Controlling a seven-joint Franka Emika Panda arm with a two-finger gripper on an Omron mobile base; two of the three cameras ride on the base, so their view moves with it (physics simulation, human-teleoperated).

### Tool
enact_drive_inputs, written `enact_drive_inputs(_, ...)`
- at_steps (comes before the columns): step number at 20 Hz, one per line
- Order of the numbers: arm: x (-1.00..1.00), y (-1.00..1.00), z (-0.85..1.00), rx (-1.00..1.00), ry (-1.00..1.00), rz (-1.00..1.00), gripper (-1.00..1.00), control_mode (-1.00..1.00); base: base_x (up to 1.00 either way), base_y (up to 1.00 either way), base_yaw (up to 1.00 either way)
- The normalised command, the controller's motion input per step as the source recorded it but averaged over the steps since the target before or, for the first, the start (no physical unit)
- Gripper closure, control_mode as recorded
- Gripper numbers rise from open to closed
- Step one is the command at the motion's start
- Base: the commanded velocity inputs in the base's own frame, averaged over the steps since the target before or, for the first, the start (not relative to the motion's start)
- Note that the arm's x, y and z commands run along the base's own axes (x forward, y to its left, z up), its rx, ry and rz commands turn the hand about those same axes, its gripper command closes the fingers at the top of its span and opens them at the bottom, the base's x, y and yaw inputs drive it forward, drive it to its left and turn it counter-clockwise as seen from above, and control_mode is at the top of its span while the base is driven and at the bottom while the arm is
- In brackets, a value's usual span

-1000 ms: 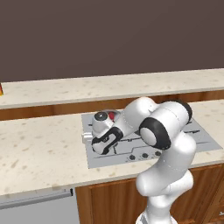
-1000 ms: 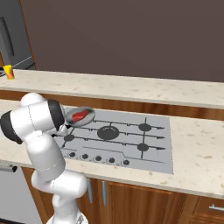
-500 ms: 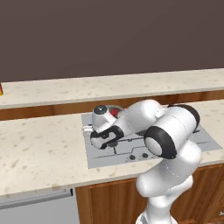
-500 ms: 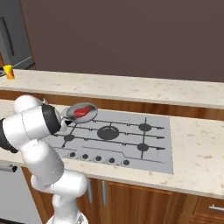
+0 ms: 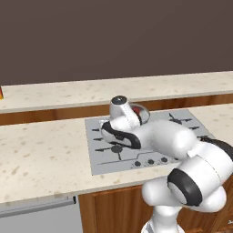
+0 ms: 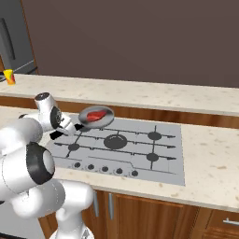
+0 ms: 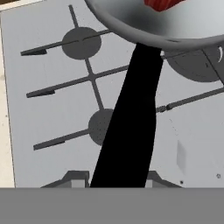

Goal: Pick up the pan with the steak in it and place it on the dining table. Then place the steak on the plate.

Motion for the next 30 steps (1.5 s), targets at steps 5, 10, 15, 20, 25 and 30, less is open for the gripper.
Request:
enact_drive_inputs(5, -0.68, -0.6, 0.61, 0.02, 0.01, -0.1, 1.0, -1.0, 0.0, 0.0, 0.0)
enact_drive_inputs(10, -0.77, -0.53, 0.59, 0.0, 0.02, -0.06, 1.0, -1.0, 0.0, 0.0, 0.0)
enact_drive_inputs(15, -0.84, -0.43, 0.51, 0.0, 0.05, -0.02, 1.0, -1.0, 0.0, 0.0, 0.0)
enact_drive_inputs(20, -0.9, -0.24, 0.34, 0.0, 0.01, 0.05, 1.0, -1.0, 0.0, 0.0, 0.0)
enact_drive_inputs(25, -0.77, -0.05, 0.22, 0.0, -0.01, 0.19, 1.0, -1.0, 0.0, 0.0, 0.0)
enact_drive_inputs(30, -0.24, 0.0, 0.05, 0.0, -0.09, 0.14, 1.0, -1.0, 0.0, 0.0, 0.0)
